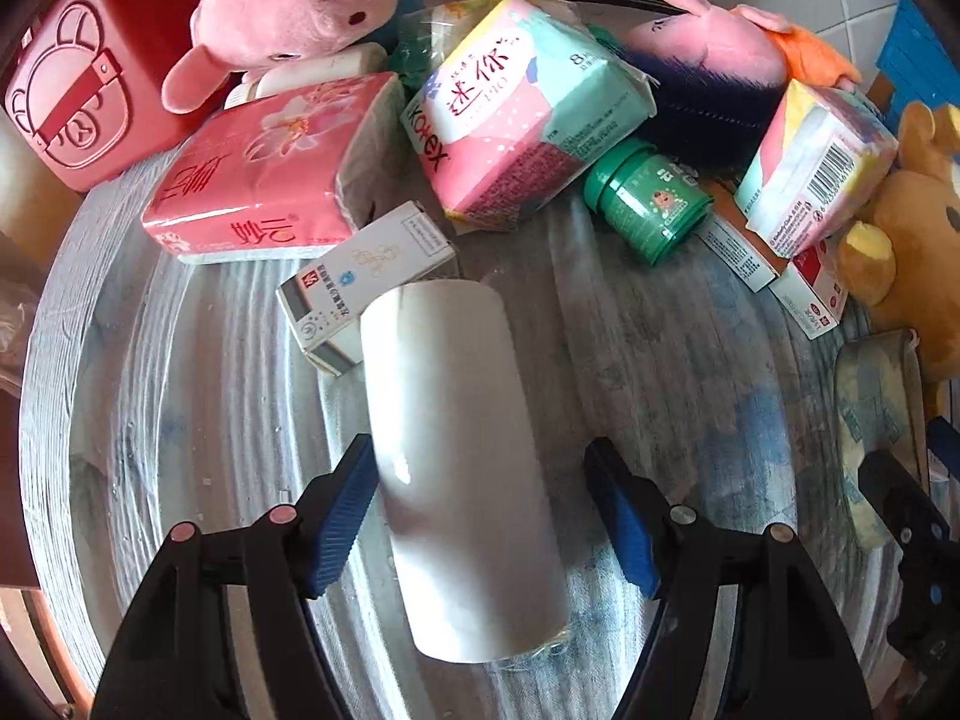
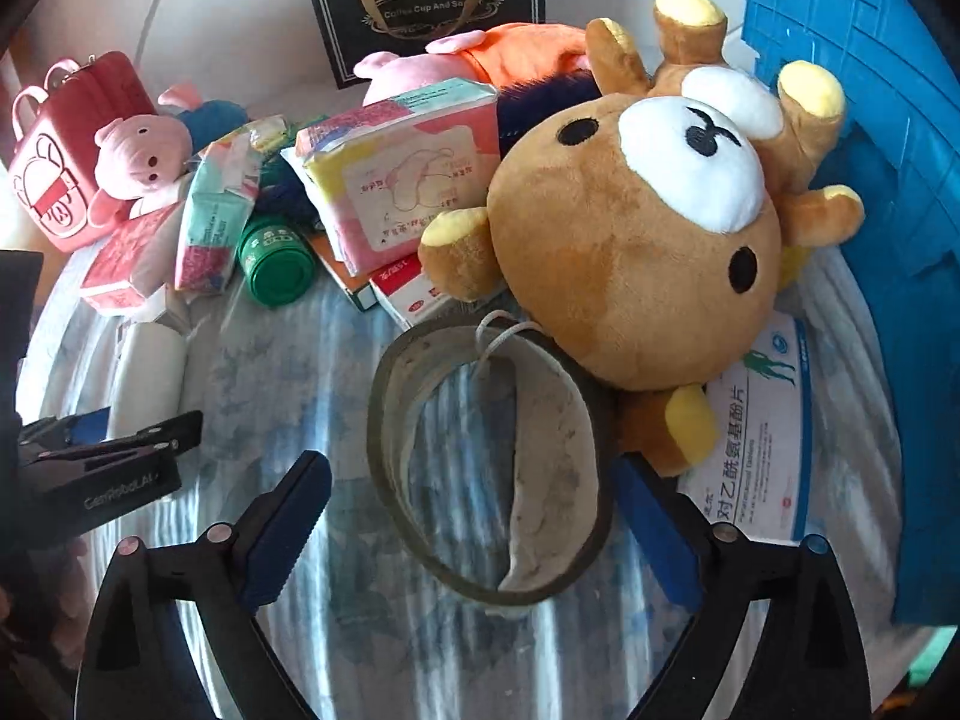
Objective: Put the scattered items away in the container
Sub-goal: 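Grasp the white paper roll with the left tool while the right tool grasps the clear tape roll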
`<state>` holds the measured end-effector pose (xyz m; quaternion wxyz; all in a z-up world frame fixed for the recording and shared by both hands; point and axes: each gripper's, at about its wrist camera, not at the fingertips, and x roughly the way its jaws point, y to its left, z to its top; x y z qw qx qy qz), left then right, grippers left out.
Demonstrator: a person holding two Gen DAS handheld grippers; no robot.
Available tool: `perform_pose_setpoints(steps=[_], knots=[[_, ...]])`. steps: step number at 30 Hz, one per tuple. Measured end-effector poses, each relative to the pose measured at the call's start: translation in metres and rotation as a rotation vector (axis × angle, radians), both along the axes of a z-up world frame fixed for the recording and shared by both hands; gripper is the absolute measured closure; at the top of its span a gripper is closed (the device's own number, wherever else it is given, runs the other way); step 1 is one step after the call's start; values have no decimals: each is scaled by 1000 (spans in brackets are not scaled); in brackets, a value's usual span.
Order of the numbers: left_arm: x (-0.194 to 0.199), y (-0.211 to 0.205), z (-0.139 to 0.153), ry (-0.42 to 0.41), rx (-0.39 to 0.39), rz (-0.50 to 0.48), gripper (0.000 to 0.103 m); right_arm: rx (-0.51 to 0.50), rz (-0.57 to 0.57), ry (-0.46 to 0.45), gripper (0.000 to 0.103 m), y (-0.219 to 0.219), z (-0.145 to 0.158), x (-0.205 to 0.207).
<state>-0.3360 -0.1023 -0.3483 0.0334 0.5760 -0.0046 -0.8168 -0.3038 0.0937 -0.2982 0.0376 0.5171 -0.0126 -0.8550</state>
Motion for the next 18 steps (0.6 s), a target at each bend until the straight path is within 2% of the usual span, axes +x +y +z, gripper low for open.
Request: perform_pose_setpoints(steps=[2, 3, 4, 8, 13, 15, 18], knots=[[1, 3, 1, 4, -3, -10, 35, -8, -6, -22, 6, 4, -8, -7], [2, 5, 2, 10, -11, -19, 44, -22, -11, -27, 8, 7, -11, -8], [4, 7, 4, 15, -14, -32, 51, -39, -4, -30, 21, 8, -11, -7], [11, 14, 4, 10, 10, -67, 51, -77, 91, -59, 24, -4, -8, 5], [14, 17, 1, 20, 5, -54, 51, -71, 86, -55, 21, -5, -12, 9], [17, 19, 0, 23, 11, -64, 55, -67, 82, -52, 21, -3, -13, 11], [25, 22, 2, 28, 19, -70, 55, -55, 93, -54, 26, -4, -14, 15]])
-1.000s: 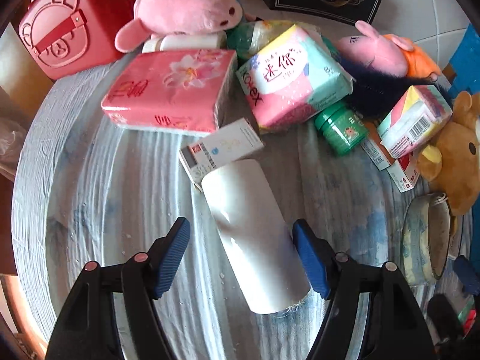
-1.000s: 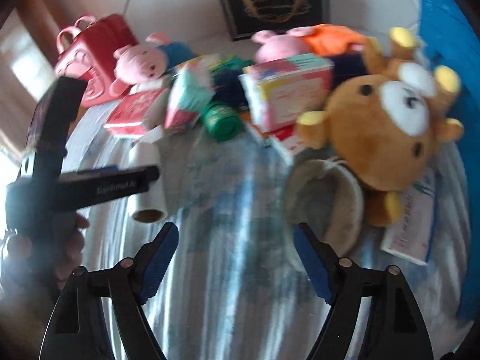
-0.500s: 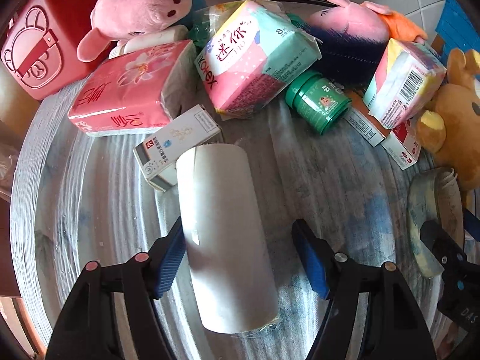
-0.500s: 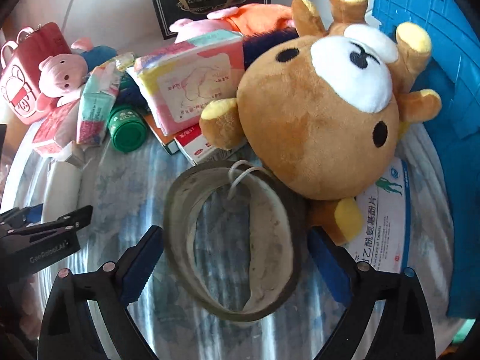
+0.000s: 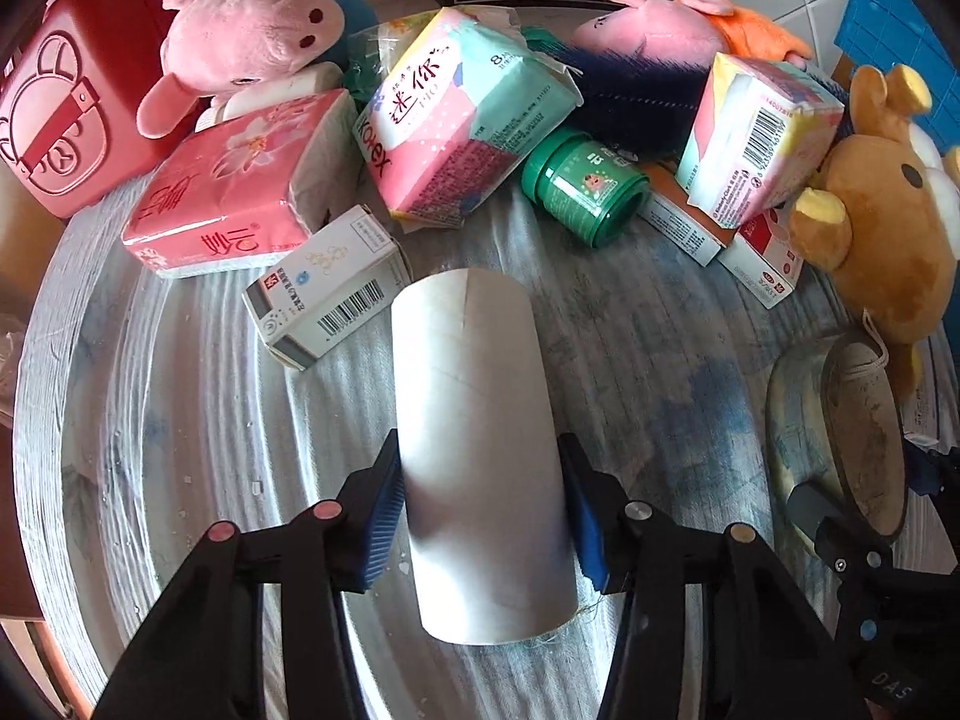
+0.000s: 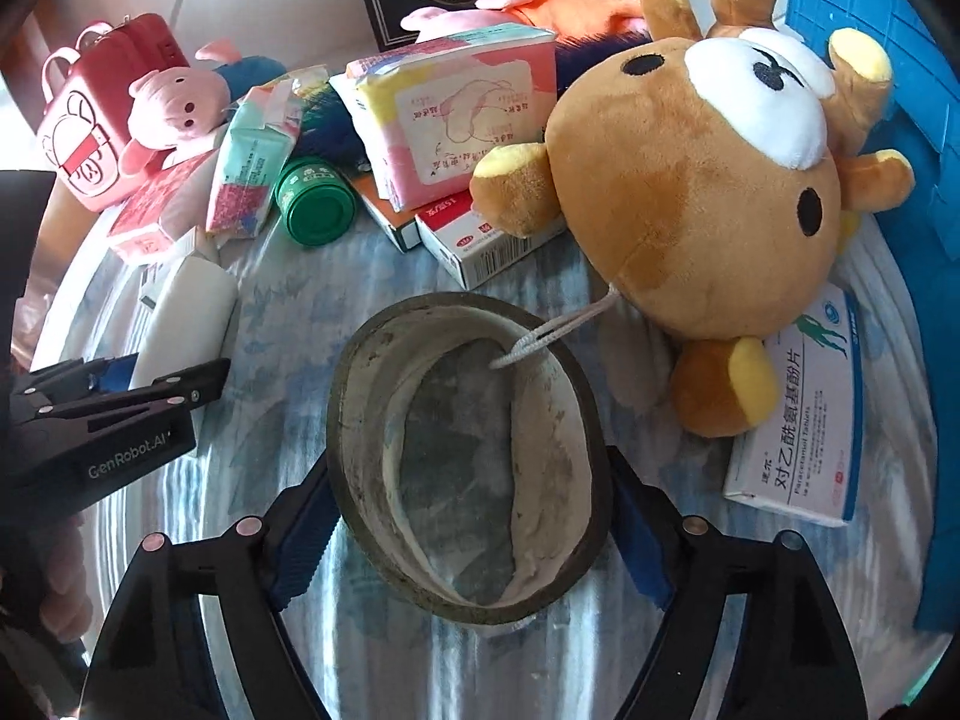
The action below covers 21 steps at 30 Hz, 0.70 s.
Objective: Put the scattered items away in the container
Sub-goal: 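Grasp the white paper roll with the left tool while the right tool grasps the clear tape roll, then carry the paper roll and tape roll over the blue crate with both tools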
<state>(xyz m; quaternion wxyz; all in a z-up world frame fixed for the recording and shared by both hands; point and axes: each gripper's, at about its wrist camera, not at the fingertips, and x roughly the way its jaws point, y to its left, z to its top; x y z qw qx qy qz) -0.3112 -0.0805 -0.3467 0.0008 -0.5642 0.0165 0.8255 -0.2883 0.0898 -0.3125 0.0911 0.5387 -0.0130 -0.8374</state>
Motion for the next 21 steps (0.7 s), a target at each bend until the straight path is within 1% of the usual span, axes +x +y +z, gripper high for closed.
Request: perform_pose_setpoints(steps=[4, 8, 10, 14, 15, 16, 18, 21], knots=[[18, 4, 12, 43, -19, -12, 57, -6, 9, 8, 28, -1, 9, 10], [38, 2, 24, 77, -22, -3, 58, -62, 47, 33, 29, -8, 24, 24], [47, 0, 30, 94, -30, 6, 58, -74, 67, 51, 30, -14, 31, 34], [65, -19, 45, 123, -32, 18, 58, -73, 99, 86, 30, -24, 48, 52], [67, -25, 48, 132, -32, 19, 58, -71, 102, 94, 31, -26, 52, 55], [60, -32, 50, 140, -33, 19, 58, -69, 103, 103, 31, -28, 56, 58], [58, -33, 57, 162, -31, 15, 58, -64, 106, 126, 31, -41, 65, 63], [73, -29, 77, 203, -26, 8, 58, -60, 107, 171, 31, -48, 80, 71]])
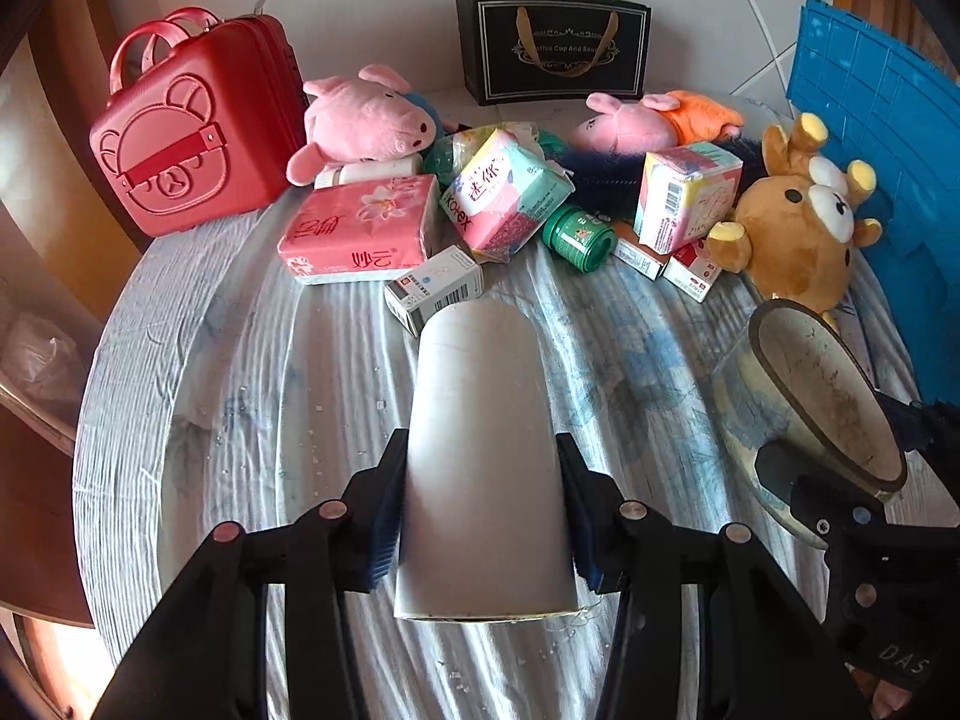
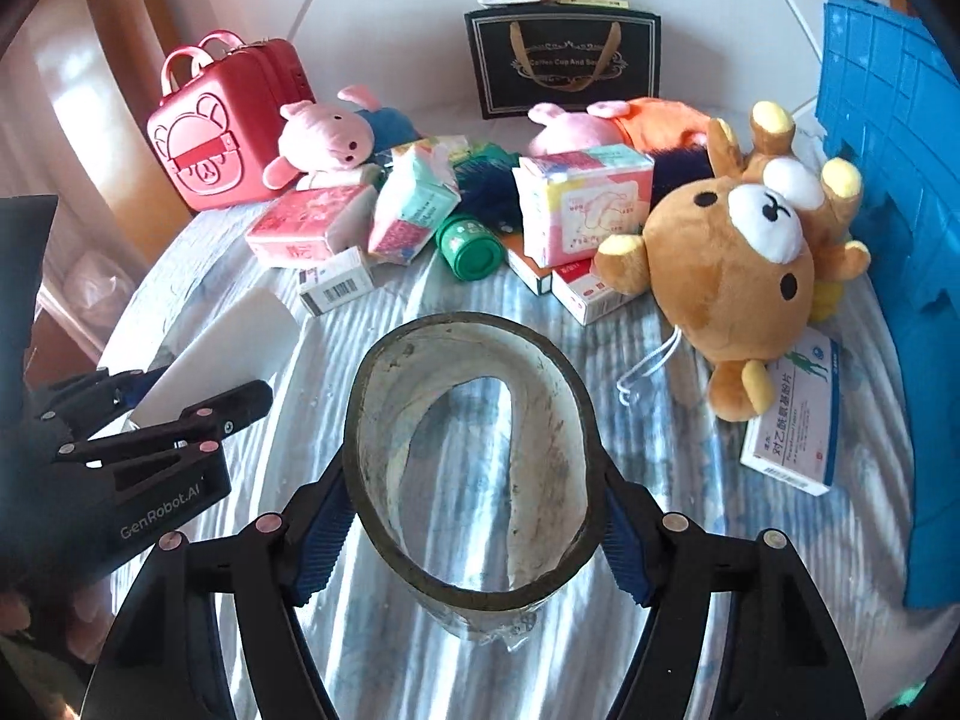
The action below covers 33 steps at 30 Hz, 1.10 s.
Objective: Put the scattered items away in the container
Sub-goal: 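Carry the paper roll and tape roll over the blue crate with both tools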
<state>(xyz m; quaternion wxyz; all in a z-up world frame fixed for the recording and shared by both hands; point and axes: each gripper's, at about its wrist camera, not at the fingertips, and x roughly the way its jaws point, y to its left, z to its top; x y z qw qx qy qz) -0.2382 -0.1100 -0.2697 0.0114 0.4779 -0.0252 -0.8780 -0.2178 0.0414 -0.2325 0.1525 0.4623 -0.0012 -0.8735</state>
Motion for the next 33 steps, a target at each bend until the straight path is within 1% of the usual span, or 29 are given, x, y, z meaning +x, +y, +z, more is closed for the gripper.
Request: perform_pose_setpoints(steps=[6, 12, 15, 18, 22, 25, 28, 30, 33], knots=[[23, -2, 33, 90, 17, -24, 58, 6, -7, 104, 31, -9, 38, 21], [38, 2, 68, 181, 44, -29, 58, 13, -22, 223, 32, -9, 87, 40], [45, 10, 92, 234, 54, -33, 58, 22, -25, 287, 32, -3, 113, 48], [55, 27, 121, 295, 62, -49, 58, 12, -38, 356, 32, 14, 143, 56], [74, 66, 166, 371, 78, -86, 58, 8, -91, 446, 32, 58, 186, 68], [81, 108, 194, 421, 93, -116, 58, 2, -137, 507, 32, 110, 218, 79], [86, 162, 223, 463, 113, -146, 58, 7, -162, 578, 32, 171, 249, 94], [91, 205, 244, 478, 108, -170, 58, 17, -167, 618, 32, 215, 267, 104], [98, 273, 272, 508, 126, -223, 58, 42, -177, 671, 32, 287, 293, 120]])
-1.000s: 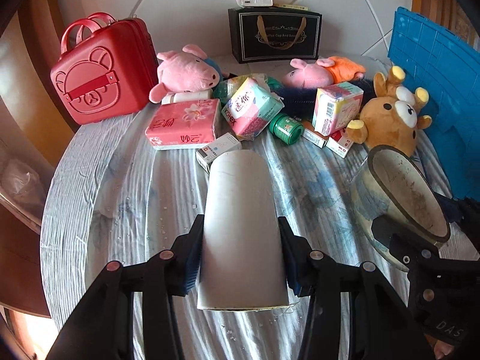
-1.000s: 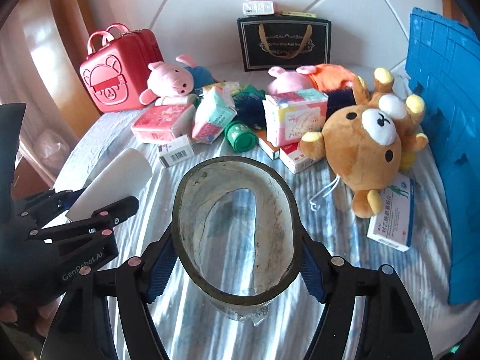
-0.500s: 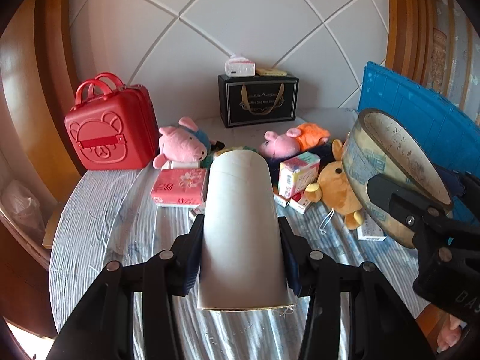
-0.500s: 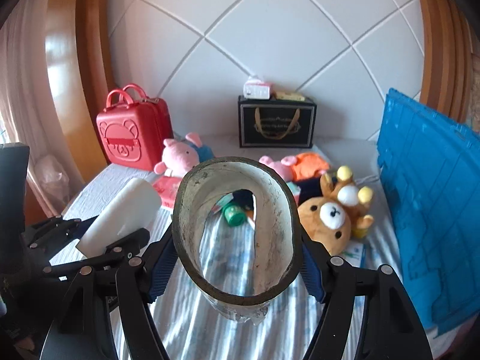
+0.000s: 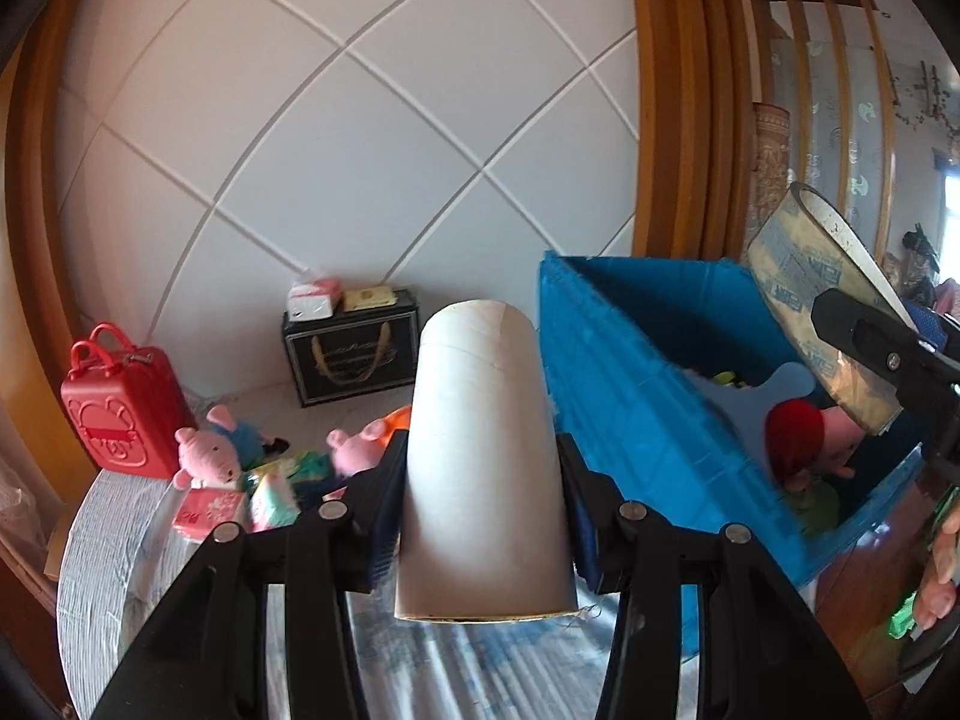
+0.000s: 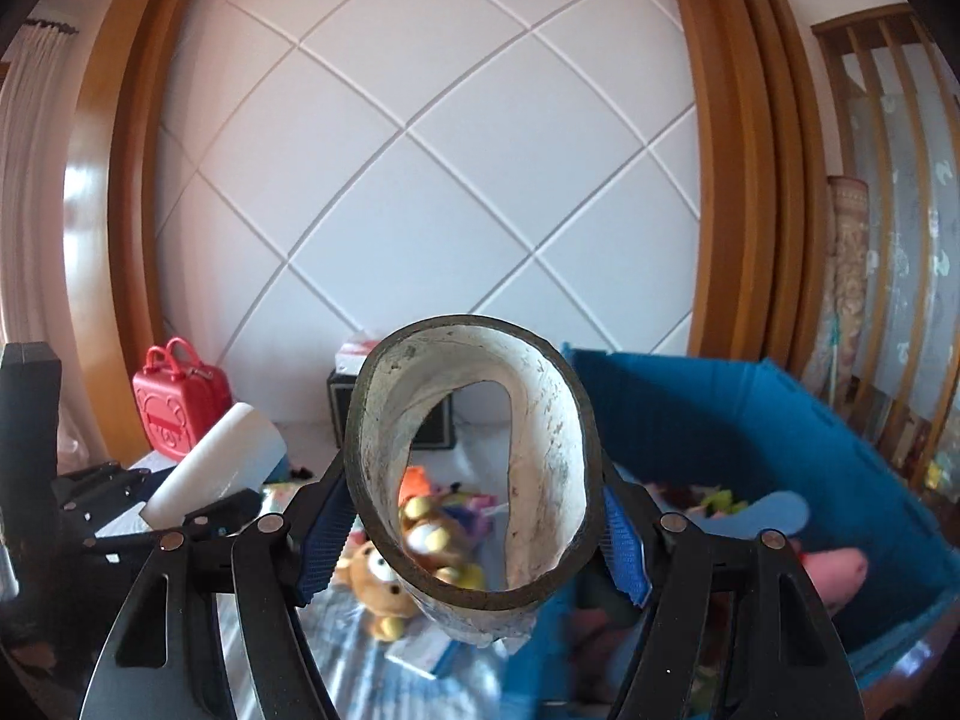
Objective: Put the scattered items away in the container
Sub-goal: 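Carry the paper roll and tape roll over the blue crate with both tools, then open both tools to drop the paper roll and tape roll into the crate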
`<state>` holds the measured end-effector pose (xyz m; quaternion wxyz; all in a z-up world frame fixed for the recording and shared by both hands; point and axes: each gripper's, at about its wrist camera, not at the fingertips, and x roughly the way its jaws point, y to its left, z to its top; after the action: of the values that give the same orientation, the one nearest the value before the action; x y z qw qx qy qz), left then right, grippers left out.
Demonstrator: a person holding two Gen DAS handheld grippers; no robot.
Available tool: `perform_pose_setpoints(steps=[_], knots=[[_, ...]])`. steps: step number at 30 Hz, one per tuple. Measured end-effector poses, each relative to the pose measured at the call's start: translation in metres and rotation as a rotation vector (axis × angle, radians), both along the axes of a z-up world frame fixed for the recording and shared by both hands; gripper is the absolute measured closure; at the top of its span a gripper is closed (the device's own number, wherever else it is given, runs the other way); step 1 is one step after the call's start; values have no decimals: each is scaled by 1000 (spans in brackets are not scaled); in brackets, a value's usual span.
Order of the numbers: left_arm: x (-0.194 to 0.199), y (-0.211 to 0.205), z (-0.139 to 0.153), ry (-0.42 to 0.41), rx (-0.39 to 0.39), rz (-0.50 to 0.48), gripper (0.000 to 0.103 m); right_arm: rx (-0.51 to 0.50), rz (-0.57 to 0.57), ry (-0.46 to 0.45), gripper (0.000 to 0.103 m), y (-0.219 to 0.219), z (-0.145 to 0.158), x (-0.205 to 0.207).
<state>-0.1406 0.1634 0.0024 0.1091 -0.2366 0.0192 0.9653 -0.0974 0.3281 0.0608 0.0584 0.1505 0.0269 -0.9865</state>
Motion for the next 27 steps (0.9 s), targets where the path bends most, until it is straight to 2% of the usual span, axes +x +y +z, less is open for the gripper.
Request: perform_pose_setpoints(steps=[3, 6, 9, 12, 16, 20, 24, 26, 27], knots=[[-1, 67, 21, 3, 26, -68, 58, 49, -60, 26, 32, 69, 13, 6], [-7, 129, 33, 2, 18, -91, 58, 61, -120, -8, 32, 133, 12, 4], [-19, 185, 30, -21, -41, -113, 58, 58, -137, -67, 32, 182, 4, -2], [-40, 227, 13, -115, -111, -130, 58, 65, -141, -133, 32, 212, -10, -16], [-65, 255, -19, -272, -146, -138, 58, 67, -119, -220, 32, 233, -35, -35], [-75, 265, -41, -362, -173, -135, 58, 69, -88, -287, 32, 244, -57, -46], [-76, 266, -45, -375, -186, -98, 57, 68, -68, -324, 32, 250, -71, -54], [-74, 264, -44, -366, -188, -87, 51, 63, -62, -335, 32, 251, -77, -56], [-74, 262, -44, -366, -183, -84, 44, 59, -60, -341, 32, 252, -79, -58]])
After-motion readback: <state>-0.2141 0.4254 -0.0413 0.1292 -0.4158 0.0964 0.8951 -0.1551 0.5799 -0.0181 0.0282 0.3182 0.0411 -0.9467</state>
